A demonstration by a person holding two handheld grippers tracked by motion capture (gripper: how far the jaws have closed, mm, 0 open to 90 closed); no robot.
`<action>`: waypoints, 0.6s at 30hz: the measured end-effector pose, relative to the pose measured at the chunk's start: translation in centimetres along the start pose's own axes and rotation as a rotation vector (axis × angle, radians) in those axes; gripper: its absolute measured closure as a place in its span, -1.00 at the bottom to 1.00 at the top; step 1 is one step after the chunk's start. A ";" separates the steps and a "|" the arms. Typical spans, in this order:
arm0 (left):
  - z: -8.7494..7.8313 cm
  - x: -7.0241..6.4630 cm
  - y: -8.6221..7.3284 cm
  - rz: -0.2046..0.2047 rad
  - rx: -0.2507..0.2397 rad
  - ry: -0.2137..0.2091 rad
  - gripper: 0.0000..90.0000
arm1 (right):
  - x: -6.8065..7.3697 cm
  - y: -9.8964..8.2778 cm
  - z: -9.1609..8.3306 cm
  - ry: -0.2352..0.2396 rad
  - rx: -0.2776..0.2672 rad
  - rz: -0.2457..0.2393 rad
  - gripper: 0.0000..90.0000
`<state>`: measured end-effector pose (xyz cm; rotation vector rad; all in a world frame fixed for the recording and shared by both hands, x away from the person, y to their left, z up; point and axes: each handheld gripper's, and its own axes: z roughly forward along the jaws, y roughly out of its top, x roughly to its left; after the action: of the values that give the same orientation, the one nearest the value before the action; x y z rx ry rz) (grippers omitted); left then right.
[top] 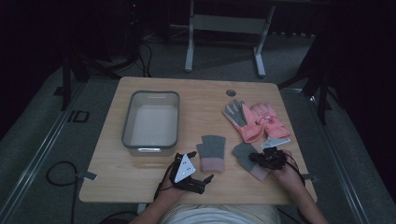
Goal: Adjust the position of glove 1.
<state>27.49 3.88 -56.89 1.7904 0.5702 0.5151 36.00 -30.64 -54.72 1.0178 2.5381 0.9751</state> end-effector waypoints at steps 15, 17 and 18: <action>0.0 0.0 0.0 0.001 0.001 0.004 -1.00 | 4.2 0.3 -4.5 -0.188 -0.138 0.220 0.90; 0.0 0.0 0.0 0.000 0.000 0.004 -1.00 | 4.4 0.2 -5.1 -0.221 -0.169 0.283 0.90; 0.0 0.0 0.0 0.002 0.001 0.003 -1.00 | 4.4 0.3 -5.3 -0.244 -0.169 0.300 0.90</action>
<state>27.47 3.91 -56.89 1.7914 0.5704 0.5193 30.56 -30.11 -50.45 1.3969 2.1083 1.0458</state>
